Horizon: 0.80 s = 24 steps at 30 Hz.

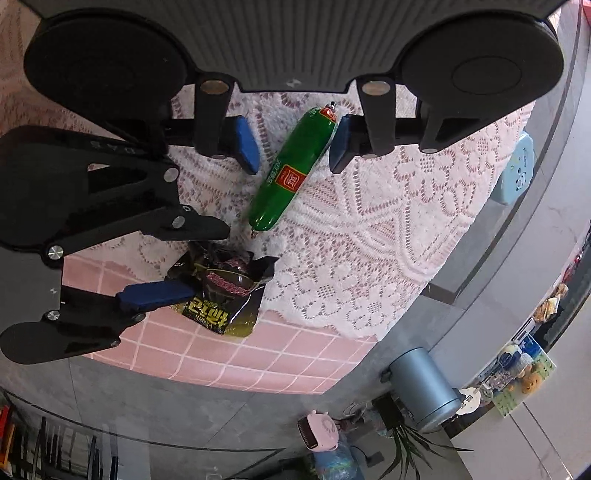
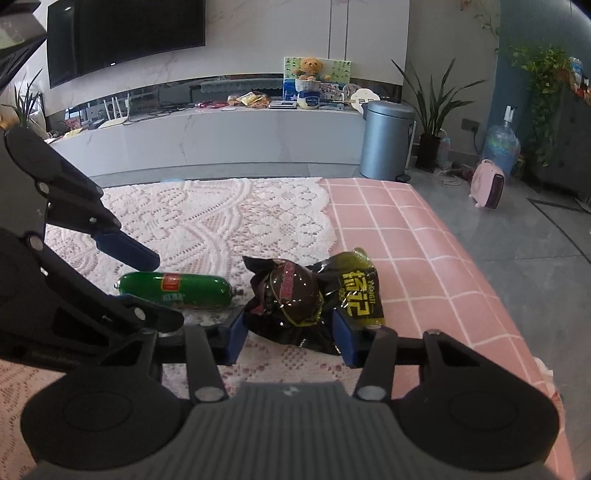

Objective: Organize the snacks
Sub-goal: 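Close left tool on the green sausage while right tool grasps the dark bag, then lift and carry the green sausage and dark bag over the box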

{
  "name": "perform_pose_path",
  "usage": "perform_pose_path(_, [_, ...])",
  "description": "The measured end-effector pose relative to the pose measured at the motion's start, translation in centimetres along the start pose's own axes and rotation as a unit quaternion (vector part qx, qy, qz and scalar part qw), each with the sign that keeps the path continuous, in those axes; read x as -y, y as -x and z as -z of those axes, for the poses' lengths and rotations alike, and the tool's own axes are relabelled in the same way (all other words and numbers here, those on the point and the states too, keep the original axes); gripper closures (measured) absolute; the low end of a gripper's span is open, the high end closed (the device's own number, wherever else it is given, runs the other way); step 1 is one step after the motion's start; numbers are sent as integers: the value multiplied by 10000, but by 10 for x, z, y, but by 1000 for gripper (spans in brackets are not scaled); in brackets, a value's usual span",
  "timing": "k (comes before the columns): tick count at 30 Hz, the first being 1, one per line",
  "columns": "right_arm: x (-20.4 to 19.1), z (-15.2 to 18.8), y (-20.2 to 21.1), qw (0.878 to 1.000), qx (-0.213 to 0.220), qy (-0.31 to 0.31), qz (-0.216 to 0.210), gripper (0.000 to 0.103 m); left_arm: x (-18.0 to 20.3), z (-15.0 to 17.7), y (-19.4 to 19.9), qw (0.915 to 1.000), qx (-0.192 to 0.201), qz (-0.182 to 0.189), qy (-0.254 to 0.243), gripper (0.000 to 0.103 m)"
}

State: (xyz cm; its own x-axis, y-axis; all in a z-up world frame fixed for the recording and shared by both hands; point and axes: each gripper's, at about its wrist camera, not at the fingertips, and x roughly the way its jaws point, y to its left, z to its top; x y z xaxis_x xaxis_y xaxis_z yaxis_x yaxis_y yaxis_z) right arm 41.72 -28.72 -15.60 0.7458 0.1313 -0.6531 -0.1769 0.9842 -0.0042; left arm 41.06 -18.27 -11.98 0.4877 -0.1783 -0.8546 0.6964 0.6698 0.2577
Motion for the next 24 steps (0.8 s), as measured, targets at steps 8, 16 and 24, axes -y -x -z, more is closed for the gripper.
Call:
perform_pose_path(8, [0,-2,6,9998,162,32,112,79,10,-1,1,9997,140,-196,5,70])
perform_pose_path(16, [-4,-5,18,9986,334,48,417,85,-1,-1,16,9959,255,-329,803,75])
perform_pose_path(24, [-9,-5,46,9979,461,24,450,87,-1,7,47,9911,286,-425,1230,77])
